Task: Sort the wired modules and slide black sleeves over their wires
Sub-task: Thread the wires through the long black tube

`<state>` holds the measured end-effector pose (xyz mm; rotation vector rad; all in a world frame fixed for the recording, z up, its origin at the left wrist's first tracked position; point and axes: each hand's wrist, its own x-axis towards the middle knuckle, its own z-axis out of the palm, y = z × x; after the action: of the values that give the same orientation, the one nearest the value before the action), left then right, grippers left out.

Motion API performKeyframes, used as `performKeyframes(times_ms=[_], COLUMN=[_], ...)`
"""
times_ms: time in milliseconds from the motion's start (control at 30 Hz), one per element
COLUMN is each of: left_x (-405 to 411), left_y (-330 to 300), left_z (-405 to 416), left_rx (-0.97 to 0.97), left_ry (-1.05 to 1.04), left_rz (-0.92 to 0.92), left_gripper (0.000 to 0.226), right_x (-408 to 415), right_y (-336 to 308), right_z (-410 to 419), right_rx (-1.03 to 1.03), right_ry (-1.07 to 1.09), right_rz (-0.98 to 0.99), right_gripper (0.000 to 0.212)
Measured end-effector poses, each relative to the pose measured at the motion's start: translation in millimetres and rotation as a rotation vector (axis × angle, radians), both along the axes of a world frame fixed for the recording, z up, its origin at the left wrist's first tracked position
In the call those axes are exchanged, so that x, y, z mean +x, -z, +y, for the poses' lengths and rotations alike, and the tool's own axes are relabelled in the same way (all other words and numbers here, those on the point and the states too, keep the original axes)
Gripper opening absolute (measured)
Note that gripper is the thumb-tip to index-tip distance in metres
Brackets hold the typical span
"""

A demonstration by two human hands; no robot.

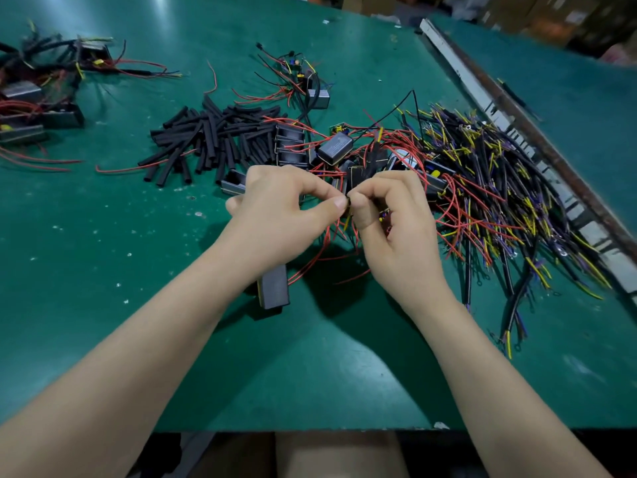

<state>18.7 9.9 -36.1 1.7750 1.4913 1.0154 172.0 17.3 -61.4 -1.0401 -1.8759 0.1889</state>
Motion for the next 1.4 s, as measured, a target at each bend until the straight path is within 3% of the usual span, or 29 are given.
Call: performKeyframes(times_ms=[233, 367, 533, 800, 933, 1000, 1400], left_x=[-3.0, -0.9, 1.4, 4.8, 4.1, 2.8, -0.3], left_y=[0.1, 3.0, 7.1, 6.4, 2.3, 2.8, -2.9], left_z=[1.7, -0.6, -0.8, -5.9, -5.0, -3.4, -1.7], left_rx=[0.062, 0.104, 0.219, 0.434, 0.291, 0.190, -0.011], left_ry=[-0.011, -0.070, -0.075, -0.105, -0.102, -0.080, -0.106], left_rz=[0.039, 0.139, 0.341, 0.387, 0.233, 0.137, -0.060], left_gripper=[0.007, 0.015, 0.004, 0.009, 0.008, 0.018, 0.022], right_x=[10.1, 14.1, 17.0, 12.2, 13.4, 15.0, 18.4], right_y=[-6.5, -6.1, -0.9, -2.6, -6.6, -8.3, -4.3], right_z=[1.5, 4.0, 7.2, 4.2, 1.5, 0.8, 2.7], right_rx=[0.025, 0.066, 0.098, 0.023, 0.007, 0.067, 0.285], right_ry=[-0.026, -0.034, 0.034, 0.053, 0.022, -0.005, -0.017], right_rz=[-0.045, -0.131, -0.290, -0.196, -0.108, -0.093, -0.175], right_gripper=[0.016, 0.016, 0.020, 0.025, 0.022, 0.021, 0.016])
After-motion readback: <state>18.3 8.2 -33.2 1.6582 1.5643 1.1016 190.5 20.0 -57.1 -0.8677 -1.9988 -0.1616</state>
